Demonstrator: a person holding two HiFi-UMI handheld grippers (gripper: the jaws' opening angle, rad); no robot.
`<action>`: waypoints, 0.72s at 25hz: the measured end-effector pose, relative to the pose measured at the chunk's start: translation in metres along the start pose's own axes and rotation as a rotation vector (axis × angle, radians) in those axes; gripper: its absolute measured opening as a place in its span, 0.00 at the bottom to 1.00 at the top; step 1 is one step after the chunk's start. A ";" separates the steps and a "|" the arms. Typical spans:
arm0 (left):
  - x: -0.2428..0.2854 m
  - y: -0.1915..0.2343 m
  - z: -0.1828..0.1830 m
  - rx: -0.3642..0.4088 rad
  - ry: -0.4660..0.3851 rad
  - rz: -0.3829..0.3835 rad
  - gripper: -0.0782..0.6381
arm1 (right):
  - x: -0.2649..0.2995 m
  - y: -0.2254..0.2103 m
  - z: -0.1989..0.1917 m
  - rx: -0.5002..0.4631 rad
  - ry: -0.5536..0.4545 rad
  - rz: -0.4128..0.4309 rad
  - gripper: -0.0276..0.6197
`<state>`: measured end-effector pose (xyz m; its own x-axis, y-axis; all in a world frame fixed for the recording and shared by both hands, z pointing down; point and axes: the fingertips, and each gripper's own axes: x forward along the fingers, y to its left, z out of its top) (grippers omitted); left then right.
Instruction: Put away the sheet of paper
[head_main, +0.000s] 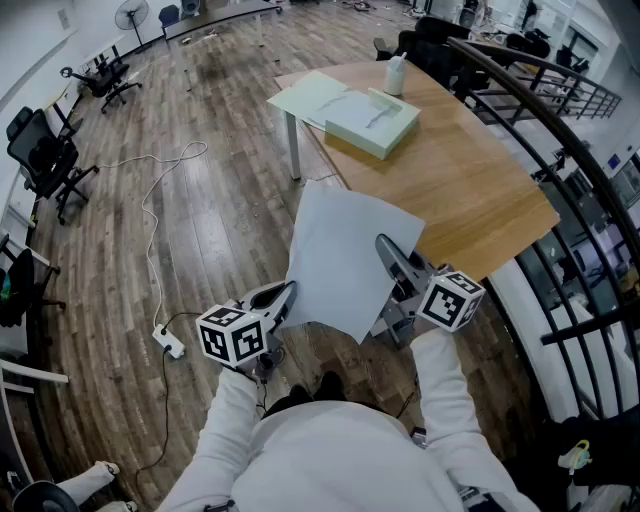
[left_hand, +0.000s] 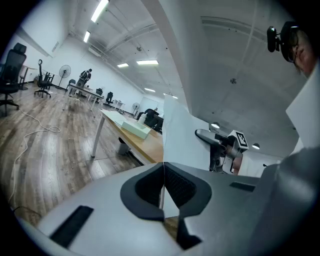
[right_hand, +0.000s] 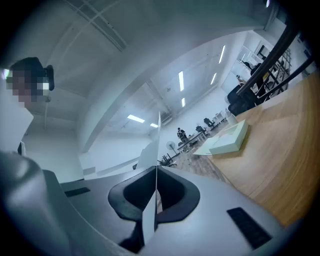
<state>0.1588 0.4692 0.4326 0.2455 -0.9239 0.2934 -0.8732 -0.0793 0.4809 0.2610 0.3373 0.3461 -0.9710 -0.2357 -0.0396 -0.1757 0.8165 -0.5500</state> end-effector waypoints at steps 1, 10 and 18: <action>0.000 -0.001 0.000 0.000 0.001 0.002 0.13 | -0.001 0.000 0.000 0.000 0.001 -0.001 0.09; -0.004 -0.004 0.000 0.004 0.003 0.004 0.13 | -0.003 0.000 -0.002 0.009 0.000 -0.003 0.09; -0.001 -0.002 0.004 -0.008 -0.005 0.015 0.13 | 0.002 -0.006 -0.003 0.018 -0.004 -0.005 0.09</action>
<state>0.1584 0.4690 0.4282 0.2299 -0.9270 0.2964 -0.8732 -0.0620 0.4834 0.2599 0.3336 0.3515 -0.9696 -0.2414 -0.0403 -0.1772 0.8061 -0.5647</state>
